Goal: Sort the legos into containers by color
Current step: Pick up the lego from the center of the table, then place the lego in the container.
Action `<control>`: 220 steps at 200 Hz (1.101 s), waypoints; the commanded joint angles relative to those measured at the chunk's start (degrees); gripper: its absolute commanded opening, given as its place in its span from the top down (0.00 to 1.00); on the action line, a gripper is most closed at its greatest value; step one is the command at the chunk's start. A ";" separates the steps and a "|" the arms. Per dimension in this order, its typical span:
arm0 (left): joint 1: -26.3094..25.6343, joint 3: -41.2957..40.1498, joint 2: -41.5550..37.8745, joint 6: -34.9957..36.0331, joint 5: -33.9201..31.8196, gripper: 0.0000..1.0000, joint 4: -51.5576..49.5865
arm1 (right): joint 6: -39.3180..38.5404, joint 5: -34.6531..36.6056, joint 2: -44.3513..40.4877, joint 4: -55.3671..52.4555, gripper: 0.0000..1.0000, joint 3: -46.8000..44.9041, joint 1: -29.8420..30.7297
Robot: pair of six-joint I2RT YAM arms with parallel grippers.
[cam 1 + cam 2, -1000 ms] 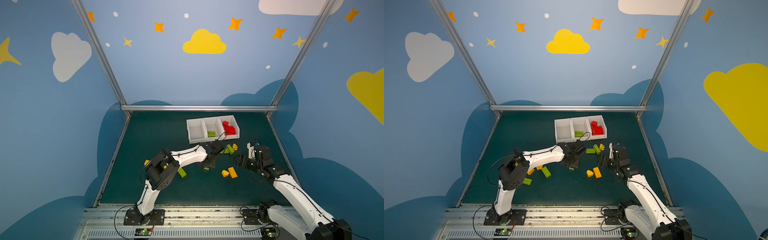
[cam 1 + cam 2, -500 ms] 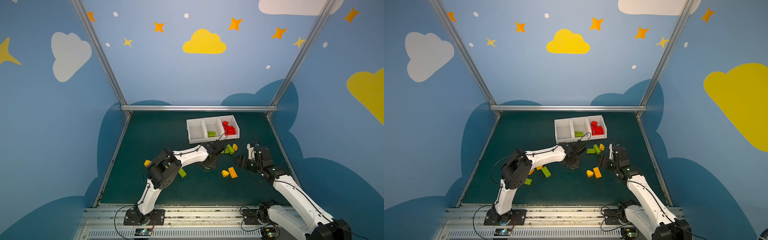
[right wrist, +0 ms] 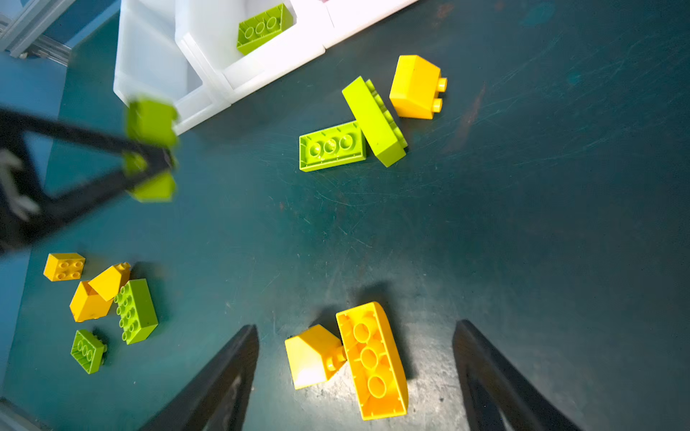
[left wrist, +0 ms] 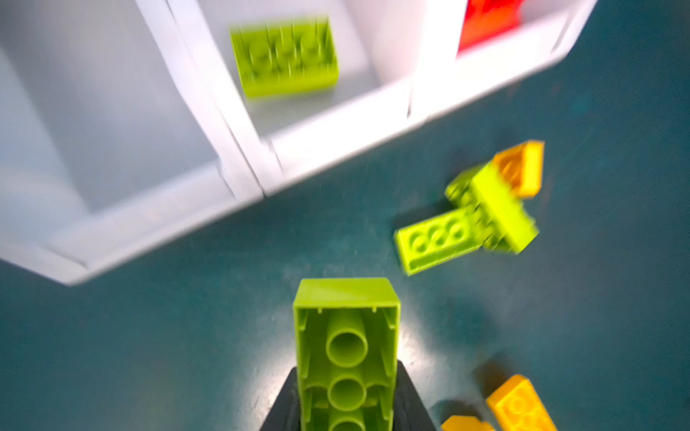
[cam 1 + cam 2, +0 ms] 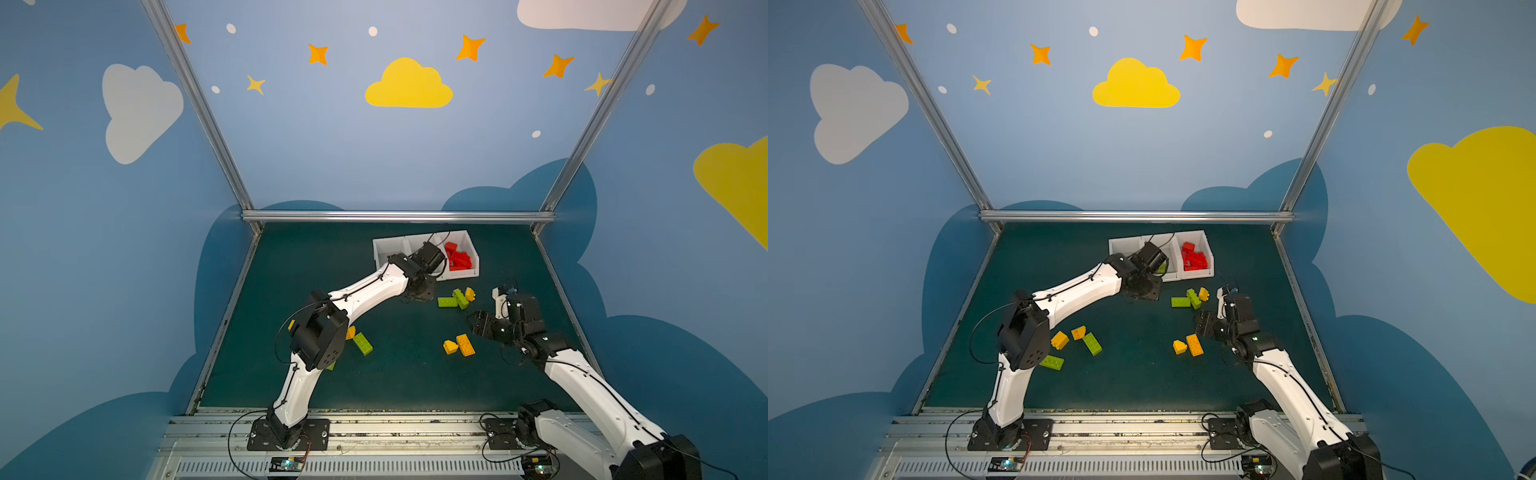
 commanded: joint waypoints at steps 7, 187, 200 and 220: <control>2.87 9.33 5.15 3.05 1.64 0.72 -3.43 | -1.14 -1.25 0.43 0.75 0.20 -0.13 -0.07; 10.65 44.37 30.32 -3.37 17.31 0.55 1.16 | -1.65 -2.40 4.46 1.39 0.20 0.95 0.14; 10.74 44.34 29.66 -3.00 17.18 0.47 1.08 | -2.14 -2.24 4.84 1.17 0.19 1.52 0.26; 10.70 44.23 28.10 -2.40 17.08 0.37 0.19 | -1.85 -1.38 5.36 1.11 0.19 2.60 0.45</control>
